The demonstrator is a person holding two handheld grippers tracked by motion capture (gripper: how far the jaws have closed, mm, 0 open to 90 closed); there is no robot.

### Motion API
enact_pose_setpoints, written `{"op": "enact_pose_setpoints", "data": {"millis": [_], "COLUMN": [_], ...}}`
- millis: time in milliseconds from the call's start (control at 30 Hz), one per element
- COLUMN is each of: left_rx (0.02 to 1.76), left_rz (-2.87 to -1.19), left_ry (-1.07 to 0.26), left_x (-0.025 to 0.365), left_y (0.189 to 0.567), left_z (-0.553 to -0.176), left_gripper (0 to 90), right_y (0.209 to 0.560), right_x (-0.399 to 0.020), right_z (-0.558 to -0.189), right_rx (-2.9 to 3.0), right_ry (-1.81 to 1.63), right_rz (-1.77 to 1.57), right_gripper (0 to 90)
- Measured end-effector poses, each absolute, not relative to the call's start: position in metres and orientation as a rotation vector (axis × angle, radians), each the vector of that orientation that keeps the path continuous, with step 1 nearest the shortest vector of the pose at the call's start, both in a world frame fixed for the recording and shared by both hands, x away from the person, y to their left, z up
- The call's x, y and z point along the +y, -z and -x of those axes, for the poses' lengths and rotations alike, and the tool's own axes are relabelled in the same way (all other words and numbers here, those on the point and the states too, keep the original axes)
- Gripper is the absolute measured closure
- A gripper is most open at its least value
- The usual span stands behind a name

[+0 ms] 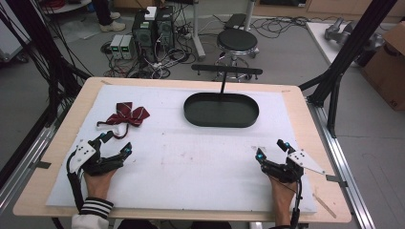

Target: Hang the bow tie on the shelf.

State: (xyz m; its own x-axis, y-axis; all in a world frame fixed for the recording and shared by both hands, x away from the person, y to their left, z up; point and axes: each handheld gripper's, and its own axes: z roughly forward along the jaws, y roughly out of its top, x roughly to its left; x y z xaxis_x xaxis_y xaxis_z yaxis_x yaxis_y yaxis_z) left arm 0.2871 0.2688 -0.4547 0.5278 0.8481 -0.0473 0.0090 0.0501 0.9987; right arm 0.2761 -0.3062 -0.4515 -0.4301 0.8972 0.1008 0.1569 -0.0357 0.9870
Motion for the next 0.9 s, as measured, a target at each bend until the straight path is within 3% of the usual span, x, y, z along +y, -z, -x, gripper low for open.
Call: {"op": "enact_pose_setpoints", "data": {"millis": [900], "left_rx": [0.908], "left_rz": [-1.349], "left_ry": [-0.737], "left_x": [0.2726], "left_y": [0.4534], "left_z": [-0.2914], "left_gripper": [12.7], "right_y": [0.4514], "right_x": [-0.3061], "right_z": [-0.2753], "right_rx": [1.622], "right_ry": [-1.526], "right_rz": [-1.125], "right_gripper": [9.2]}}
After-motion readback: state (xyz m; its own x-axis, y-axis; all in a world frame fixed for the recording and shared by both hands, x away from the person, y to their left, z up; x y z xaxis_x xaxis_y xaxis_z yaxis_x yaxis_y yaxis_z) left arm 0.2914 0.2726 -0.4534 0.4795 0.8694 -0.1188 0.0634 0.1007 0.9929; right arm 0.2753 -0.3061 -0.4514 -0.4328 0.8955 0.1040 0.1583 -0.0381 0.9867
